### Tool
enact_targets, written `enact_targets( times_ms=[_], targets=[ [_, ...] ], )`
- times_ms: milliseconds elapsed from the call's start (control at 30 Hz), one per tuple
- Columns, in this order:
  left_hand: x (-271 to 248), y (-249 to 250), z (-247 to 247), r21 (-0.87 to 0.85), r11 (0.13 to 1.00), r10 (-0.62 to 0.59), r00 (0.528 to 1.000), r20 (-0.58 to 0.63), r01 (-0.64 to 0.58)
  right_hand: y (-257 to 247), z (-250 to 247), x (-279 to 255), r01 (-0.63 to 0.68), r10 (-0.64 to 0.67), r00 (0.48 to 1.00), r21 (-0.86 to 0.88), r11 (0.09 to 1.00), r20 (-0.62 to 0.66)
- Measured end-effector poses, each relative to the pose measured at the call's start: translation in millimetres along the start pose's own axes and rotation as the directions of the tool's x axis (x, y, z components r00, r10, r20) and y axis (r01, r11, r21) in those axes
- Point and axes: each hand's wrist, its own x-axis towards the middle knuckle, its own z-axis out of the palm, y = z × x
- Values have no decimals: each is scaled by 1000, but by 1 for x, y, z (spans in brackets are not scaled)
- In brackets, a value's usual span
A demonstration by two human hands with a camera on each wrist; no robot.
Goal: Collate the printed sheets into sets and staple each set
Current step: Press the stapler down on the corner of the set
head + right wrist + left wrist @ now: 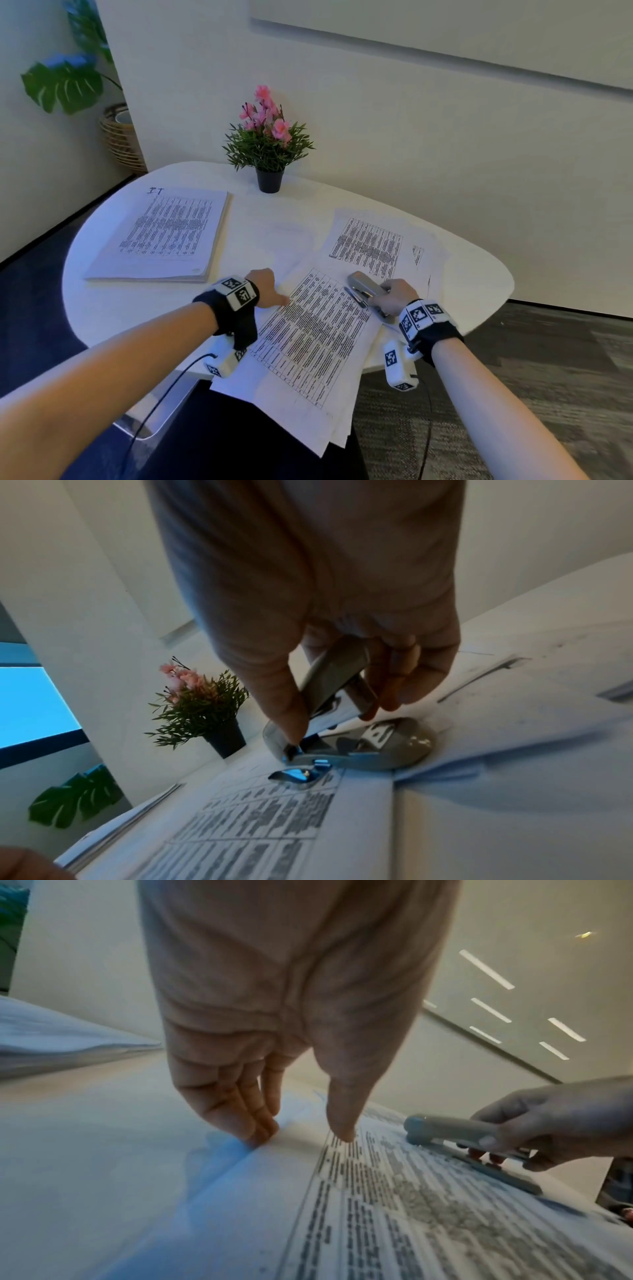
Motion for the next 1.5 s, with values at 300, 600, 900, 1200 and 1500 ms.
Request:
enact_targets(
  times_ms=[300, 600, 900, 1200, 1500],
  targets=[
    [-31, -35, 12, -20, 989, 141, 900, 413, -146, -23, 15, -9, 122, -105, 987, -144, 982, 120],
    [-17, -22, 20, 167, 962, 229, 970, -76, -215, -64, 52, -8, 238, -220, 970, -254, 937, 99],
    [-6, -18, 39, 384, 898, 253, 966, -52, -215, -82, 68, 2, 175, -184, 983, -334, 926, 5],
    [-5, -17, 40, 403, 895, 235, 970, -61, -192, -101, 79, 10, 108, -123, 991, -251, 962, -48],
    [-1, -20, 40, 391, 902, 228, 971, -68, -185, -111, 77, 29, 183, -193, 981, -423, 887, 20]
  ],
)
